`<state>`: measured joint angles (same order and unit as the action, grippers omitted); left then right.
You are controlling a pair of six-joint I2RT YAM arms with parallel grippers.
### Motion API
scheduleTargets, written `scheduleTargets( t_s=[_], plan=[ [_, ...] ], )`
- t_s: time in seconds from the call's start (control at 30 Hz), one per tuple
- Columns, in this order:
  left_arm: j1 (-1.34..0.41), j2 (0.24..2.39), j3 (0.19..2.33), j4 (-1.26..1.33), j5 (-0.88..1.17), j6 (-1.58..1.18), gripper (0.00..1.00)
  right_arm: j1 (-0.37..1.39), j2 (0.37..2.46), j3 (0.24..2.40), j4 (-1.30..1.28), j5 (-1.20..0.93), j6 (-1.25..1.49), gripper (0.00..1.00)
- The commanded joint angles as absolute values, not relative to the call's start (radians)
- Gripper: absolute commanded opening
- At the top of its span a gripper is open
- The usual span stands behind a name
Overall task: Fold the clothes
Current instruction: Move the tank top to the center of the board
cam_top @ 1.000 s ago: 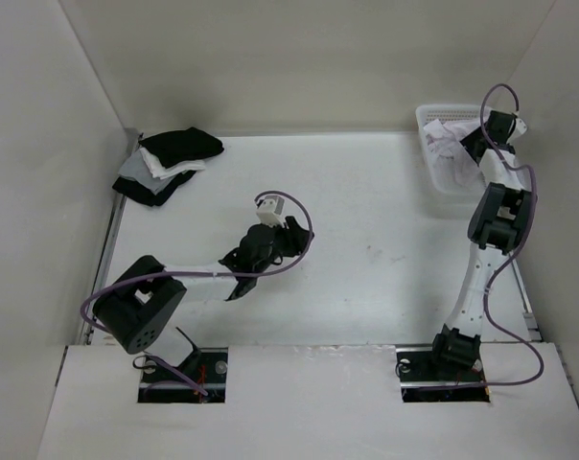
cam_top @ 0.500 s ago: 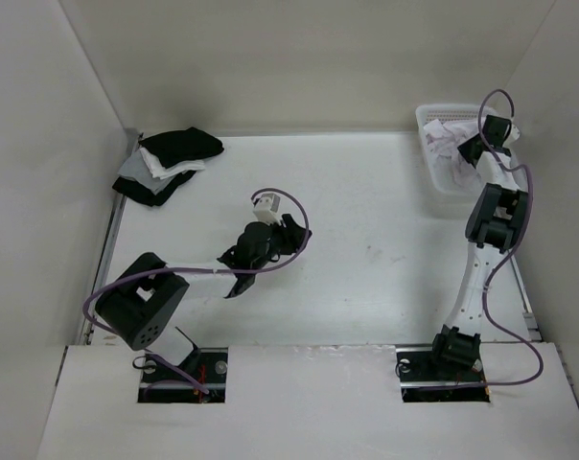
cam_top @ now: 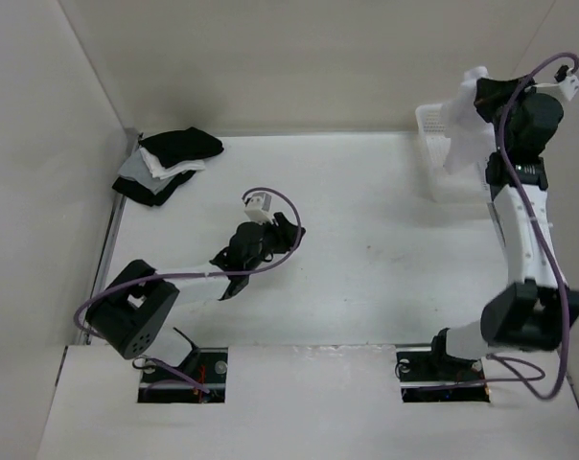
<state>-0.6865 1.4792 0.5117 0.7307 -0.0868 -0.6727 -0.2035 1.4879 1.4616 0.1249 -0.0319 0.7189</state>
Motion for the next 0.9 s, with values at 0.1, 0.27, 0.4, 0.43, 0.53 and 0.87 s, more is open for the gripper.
scheduleTargets(
  t_s=[0.1,0.27,0.4,0.43,0.53,0.87],
  plan=[
    [-0.627,1.192,0.474,0.665,-0.156,-0.703,0.42,0.091,1.114,1.385,0.169,-0.126,0.677,0.01],
    [-0.573,1.045,0.45,0.574,-0.183,-0.712,0.42,0.312,0.996,1.355,0.156,-0.138,0.632,0.03],
    [-0.483,0.937,0.4,0.512,-0.184,-0.765,0.42,0.445,1.014,1.138,0.216,-0.143,0.684,0.04],
    [-0.463,0.924,0.391,0.5,-0.18,-0.775,0.42,0.461,1.032,1.088,0.245,-0.144,0.704,0.04],
    [-0.4,0.894,0.359,0.45,-0.181,-0.778,0.42,0.487,1.264,0.872,0.447,-0.184,0.828,0.08],
    [-0.358,0.907,0.357,0.2,-0.322,-0.718,0.41,0.507,1.47,0.772,0.433,-0.066,0.793,0.47]
  ],
)
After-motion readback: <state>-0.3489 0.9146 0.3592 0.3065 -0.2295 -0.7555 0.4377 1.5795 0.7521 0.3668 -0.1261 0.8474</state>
